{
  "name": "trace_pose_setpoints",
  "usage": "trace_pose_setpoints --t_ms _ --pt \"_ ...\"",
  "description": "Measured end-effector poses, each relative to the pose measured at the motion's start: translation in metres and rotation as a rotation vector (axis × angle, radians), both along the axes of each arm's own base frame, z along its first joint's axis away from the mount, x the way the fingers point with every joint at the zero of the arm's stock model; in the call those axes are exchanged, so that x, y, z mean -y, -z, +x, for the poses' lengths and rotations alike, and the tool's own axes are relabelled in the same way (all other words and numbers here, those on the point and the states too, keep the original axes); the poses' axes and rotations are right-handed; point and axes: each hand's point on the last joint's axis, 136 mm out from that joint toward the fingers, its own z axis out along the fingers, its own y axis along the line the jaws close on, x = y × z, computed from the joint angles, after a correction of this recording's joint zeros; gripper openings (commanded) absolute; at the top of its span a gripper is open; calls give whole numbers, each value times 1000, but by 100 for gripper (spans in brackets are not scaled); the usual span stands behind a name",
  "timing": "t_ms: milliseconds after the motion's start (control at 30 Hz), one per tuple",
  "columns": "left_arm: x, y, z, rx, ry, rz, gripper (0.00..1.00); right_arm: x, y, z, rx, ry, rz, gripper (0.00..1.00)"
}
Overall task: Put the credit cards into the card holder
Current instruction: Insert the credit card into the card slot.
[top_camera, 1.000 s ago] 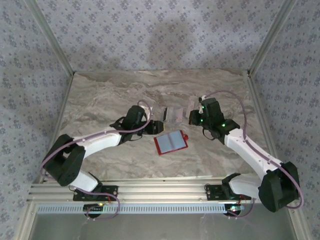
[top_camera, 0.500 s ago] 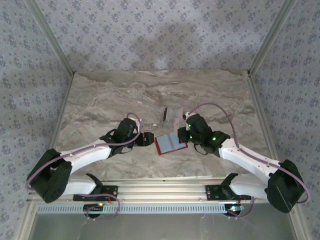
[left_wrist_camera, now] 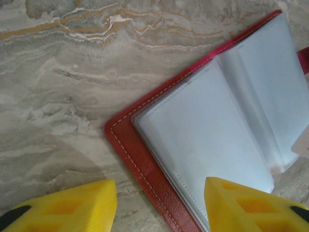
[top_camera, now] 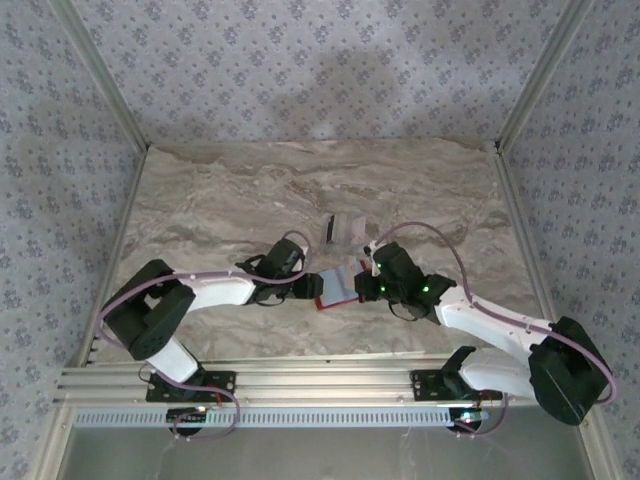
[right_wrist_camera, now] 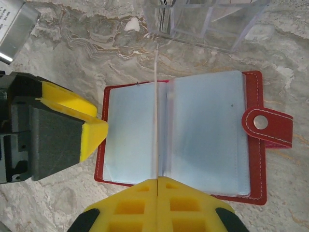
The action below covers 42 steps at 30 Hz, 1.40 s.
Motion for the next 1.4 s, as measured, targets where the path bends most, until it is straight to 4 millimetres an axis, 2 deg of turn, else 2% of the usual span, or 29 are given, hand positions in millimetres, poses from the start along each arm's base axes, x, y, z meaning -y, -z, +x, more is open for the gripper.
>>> trace_pose_setpoints --t_ms 200,333,567,1000,1400 --pt "-2 4 4 22 -5 89 38 -1 3 2 -5 1 8 0" --pt "-2 6 8 33 2 142 34 -2 7 3 -16 -2 9 0" --pt "15 3 29 128 7 208 30 -2 11 5 -30 4 32 0" --pt "3 0 42 230 -19 322 28 21 25 12 -98 95 160 0" --pt "3 2 42 246 -16 327 27 5 13 15 -135 66 341 0"
